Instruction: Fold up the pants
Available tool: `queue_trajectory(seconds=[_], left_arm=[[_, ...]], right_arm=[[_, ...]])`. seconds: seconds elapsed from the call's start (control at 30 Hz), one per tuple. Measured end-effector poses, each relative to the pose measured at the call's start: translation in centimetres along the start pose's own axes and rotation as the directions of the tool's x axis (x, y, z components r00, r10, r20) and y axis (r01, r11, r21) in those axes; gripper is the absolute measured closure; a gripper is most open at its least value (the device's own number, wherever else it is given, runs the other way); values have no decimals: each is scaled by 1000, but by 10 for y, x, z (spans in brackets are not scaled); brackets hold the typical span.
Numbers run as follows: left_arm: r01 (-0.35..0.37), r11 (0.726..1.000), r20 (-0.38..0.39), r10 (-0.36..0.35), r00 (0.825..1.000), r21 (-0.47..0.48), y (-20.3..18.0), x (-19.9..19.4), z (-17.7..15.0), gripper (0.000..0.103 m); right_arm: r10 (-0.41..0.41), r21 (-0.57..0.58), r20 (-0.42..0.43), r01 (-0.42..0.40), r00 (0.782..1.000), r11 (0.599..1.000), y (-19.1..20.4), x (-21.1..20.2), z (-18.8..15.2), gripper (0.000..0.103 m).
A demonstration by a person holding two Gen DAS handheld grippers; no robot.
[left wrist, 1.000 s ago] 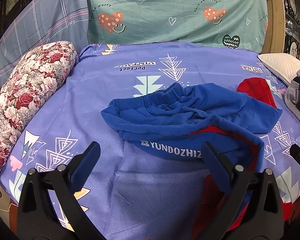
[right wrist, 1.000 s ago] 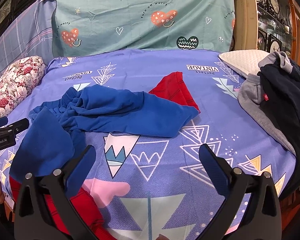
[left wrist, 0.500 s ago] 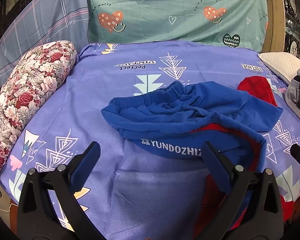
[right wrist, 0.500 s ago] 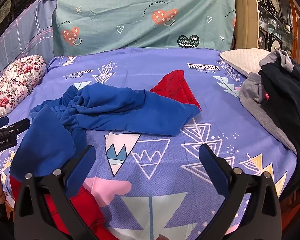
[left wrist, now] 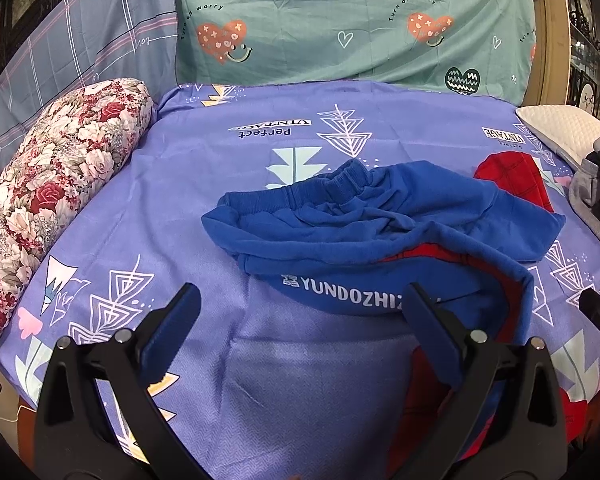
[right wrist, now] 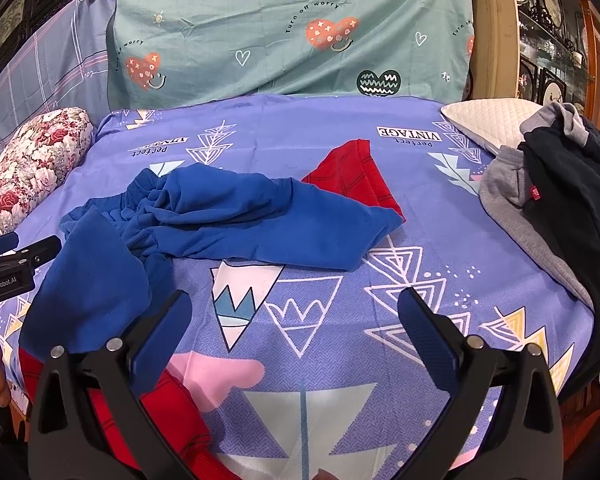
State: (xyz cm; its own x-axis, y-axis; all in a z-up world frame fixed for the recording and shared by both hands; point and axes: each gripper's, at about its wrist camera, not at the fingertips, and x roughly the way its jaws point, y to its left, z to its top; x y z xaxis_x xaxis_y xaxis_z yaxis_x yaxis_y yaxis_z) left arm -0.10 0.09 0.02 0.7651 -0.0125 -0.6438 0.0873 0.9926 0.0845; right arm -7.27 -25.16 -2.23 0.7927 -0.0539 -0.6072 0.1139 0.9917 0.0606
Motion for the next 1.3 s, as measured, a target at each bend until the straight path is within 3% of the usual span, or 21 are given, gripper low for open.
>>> queue_trajectory(seconds=[0.6, 0.67, 0.73, 0.8, 0.83, 0.93, 1.0, 1.1, 1.2, 1.3], left_arm=[[-33, 999, 18, 34, 999, -21, 12, -1, 6, 2], [-11, 1000, 20, 11, 1000, -4, 13, -2, 14, 2], [66, 998, 7, -67, 998, 10, 18, -5, 31, 2], [199, 979, -22, -198, 980, 45, 21, 0, 58, 2], [230, 970, -37, -228, 973, 78, 19, 5, 71, 2], [195, 940, -70, -182, 981, 281, 2, 37, 103, 2], [209, 890, -143, -164, 976, 406, -11, 76, 114, 2], [236, 845, -221, -144, 965, 480, -21, 123, 119, 2], [300, 786, -276, -171, 946, 540, -35, 154, 117, 2], [380, 693, -336, -206, 919, 613, -55, 174, 105, 2]], right_arm=[[8, 10, -7, -8, 1000, 1000, -3, 5, -1, 1], [6, 15, -9, -6, 1000, 1000, -6, 6, -1, 1], [1, 17, -6, -1, 1000, 1000, -10, 5, 1, 1], [-7, 17, 5, 7, 1000, 1000, -14, 3, 2, 1], [-9, 21, 9, 9, 1000, 1000, -16, 3, 3, 1], [-8, 45, 8, 8, 1000, 999, -25, 3, 3, 1], [-13, 59, 3, 13, 1000, 998, -31, 5, 2, 1], [-39, 82, -3, 39, 999, 996, -43, 7, 2, 1], [-72, 119, -18, 74, 997, 990, -62, 12, 4, 1], [-98, 152, -27, 101, 995, 983, -79, 16, 7, 1]])
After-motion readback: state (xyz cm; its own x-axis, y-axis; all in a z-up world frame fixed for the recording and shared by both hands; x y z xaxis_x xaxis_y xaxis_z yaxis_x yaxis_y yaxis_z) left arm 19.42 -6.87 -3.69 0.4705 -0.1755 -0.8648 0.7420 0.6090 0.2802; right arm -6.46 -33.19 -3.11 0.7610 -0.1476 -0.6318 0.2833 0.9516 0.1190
